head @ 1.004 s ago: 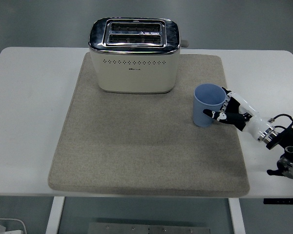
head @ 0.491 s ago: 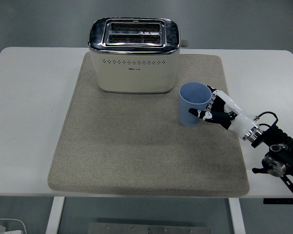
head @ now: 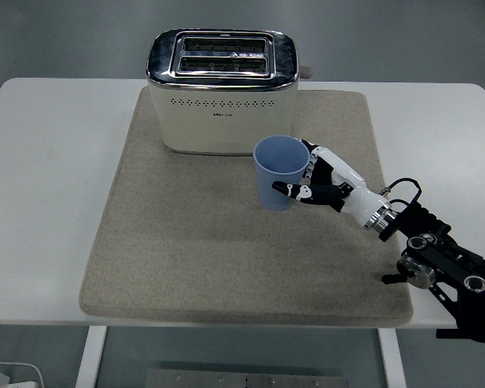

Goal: Put the water cup in front of the bread machine

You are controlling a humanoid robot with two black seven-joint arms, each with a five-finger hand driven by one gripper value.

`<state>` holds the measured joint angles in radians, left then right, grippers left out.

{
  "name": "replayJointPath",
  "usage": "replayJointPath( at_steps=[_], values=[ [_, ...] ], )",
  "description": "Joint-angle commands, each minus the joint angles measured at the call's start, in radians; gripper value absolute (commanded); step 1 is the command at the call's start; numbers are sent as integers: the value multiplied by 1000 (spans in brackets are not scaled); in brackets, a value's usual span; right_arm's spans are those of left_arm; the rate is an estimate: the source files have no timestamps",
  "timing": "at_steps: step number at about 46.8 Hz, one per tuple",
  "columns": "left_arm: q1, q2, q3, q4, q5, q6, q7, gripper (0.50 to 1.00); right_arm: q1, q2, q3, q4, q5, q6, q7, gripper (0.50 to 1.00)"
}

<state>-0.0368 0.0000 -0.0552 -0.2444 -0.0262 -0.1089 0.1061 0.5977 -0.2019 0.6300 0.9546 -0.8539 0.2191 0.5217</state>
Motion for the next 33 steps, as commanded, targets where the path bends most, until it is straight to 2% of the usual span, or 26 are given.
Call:
replayJointPath(
  at_steps=[1, 27, 33],
  values=[
    [0, 0, 0, 0, 0, 0, 0, 1000, 13, 13, -4, 0, -5, -6, 0, 662],
    [0, 0, -2, 0, 0, 0, 0, 1000, 100, 110, -99, -8, -16, -58, -23, 668],
    [0, 0, -2, 0, 0, 0, 0, 1000, 120, 114, -125, -14, -16, -73, -23, 670]
  ],
)
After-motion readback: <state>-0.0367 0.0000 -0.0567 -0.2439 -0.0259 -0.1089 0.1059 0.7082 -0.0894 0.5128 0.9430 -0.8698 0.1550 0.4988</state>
